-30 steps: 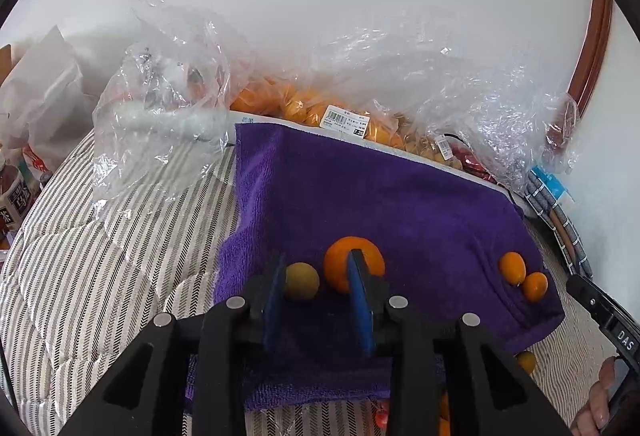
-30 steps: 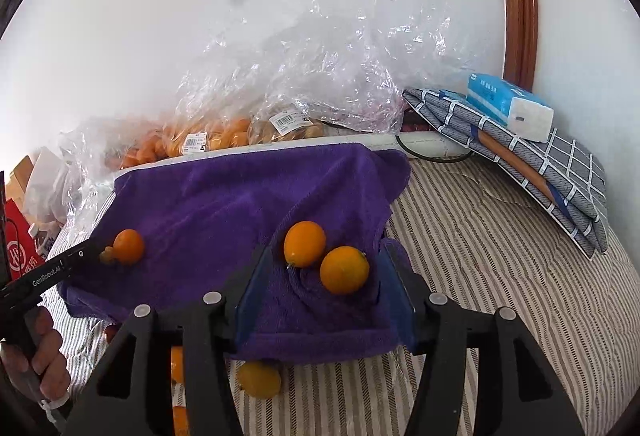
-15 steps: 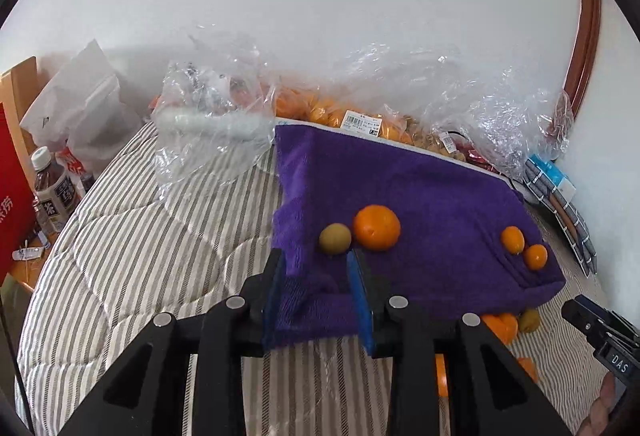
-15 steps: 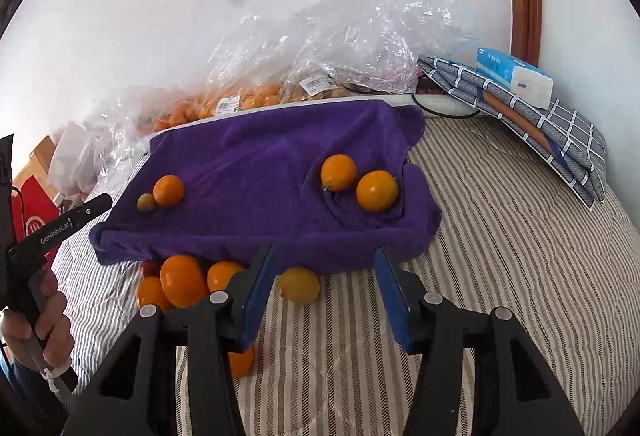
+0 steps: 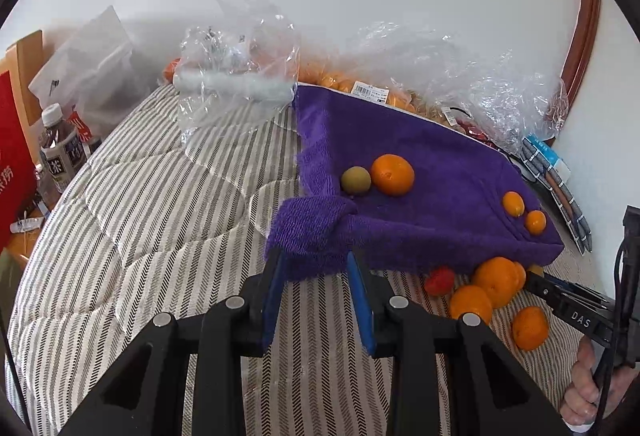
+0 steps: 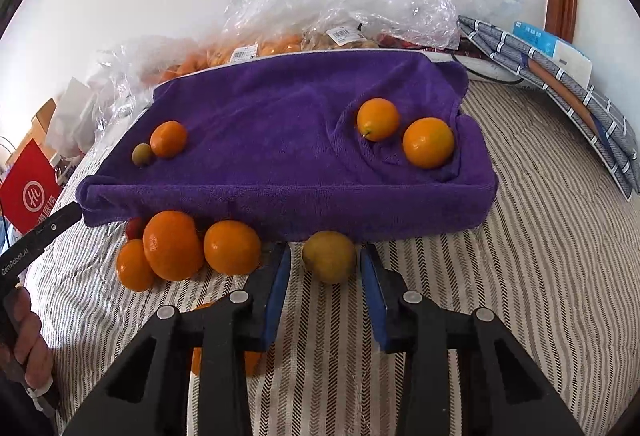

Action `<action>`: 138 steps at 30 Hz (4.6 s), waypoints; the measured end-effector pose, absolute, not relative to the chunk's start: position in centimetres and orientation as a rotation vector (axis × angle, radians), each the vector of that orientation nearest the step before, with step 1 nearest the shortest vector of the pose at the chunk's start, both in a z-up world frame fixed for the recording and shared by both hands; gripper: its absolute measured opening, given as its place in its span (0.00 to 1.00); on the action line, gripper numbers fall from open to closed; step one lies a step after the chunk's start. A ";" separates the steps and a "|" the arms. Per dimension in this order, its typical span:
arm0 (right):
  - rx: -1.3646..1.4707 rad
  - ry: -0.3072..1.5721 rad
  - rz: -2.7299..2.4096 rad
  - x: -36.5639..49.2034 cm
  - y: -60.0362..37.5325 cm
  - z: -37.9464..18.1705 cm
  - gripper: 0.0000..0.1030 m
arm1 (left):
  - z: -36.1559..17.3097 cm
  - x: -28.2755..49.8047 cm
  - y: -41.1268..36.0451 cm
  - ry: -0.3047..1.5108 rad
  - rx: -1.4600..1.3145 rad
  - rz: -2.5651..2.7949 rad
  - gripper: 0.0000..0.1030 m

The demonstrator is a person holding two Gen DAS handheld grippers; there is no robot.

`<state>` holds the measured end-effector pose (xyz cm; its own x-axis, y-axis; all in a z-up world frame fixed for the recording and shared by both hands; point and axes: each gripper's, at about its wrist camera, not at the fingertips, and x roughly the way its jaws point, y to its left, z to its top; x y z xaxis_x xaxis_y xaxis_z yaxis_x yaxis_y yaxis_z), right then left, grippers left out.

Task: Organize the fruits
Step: 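Grasp the yellow-green fruit with the right tool while the left tool grasps the small red fruit, then carry both fruits over the purple towel and open both tools to drop them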

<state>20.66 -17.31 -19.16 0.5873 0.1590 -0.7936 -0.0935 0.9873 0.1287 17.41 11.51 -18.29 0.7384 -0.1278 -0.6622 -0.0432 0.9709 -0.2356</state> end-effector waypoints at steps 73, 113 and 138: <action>0.180 0.821 0.118 17.3 -22.0 -17.1 0.28 | -15.0 17.5 6.4 0.618 -0.332 -0.302 0.22; 0.097 0.779 0.111 25.5 -19.9 -17.5 0.28 | -18.0 25.2 5.4 0.734 -0.175 -0.175 0.22; 0.060 0.735 -0.029 20.9 -20.3 -14.6 0.54 | -16.7 23.6 6.0 0.670 -0.225 -0.189 0.26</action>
<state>20.91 -20.29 -14.61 0.7416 -0.0053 -0.6708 0.0478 0.9978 0.0449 23.56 6.00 -16.71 0.7685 -0.2451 -0.5911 0.1009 0.9586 -0.2663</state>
